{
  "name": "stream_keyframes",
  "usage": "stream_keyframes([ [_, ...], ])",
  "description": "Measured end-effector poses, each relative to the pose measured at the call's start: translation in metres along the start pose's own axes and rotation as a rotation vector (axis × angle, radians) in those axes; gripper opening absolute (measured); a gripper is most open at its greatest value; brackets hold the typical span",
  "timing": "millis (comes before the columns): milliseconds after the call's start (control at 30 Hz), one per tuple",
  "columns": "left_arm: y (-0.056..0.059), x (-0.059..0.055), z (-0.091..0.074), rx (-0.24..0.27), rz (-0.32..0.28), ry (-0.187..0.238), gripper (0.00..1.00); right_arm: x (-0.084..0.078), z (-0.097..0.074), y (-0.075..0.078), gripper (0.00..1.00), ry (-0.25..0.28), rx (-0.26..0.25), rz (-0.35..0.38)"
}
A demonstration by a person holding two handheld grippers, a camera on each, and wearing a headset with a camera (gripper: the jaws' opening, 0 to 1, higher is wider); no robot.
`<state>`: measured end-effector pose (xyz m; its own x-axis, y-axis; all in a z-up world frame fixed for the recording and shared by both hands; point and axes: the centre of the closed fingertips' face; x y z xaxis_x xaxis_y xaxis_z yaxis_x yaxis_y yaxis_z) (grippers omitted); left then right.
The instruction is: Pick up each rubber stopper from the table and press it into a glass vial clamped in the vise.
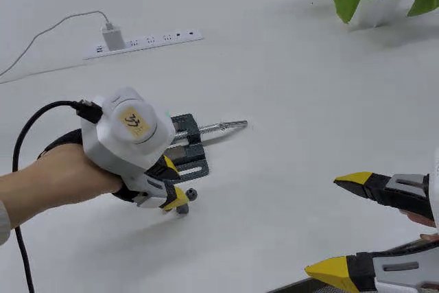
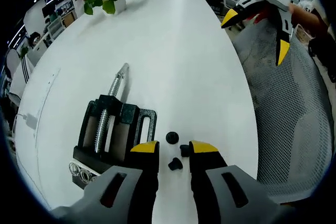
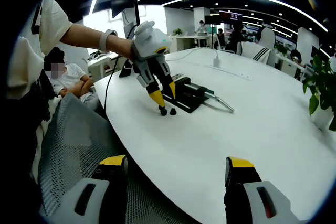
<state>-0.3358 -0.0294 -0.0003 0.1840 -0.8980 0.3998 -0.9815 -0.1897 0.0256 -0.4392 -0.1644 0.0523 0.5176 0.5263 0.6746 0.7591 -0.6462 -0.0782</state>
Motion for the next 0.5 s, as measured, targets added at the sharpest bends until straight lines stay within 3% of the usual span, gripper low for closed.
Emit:
stream_keyframes([
  [500,-0.001,0.001,0.018,-0.031,0.012,-0.058,0.09,0.002,-0.001,0.002,0.73,0.006,-0.002,0.012],
])
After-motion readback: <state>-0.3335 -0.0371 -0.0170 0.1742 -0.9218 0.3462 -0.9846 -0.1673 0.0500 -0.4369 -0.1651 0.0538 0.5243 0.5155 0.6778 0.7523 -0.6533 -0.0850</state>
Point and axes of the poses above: the centre of the closed fingertips' face, and the gripper's own axes: z roughly forward along the fingers, y roughly to its right, x roughly out of its top, and after that the axes turned 8 degrees about -y, right-handed
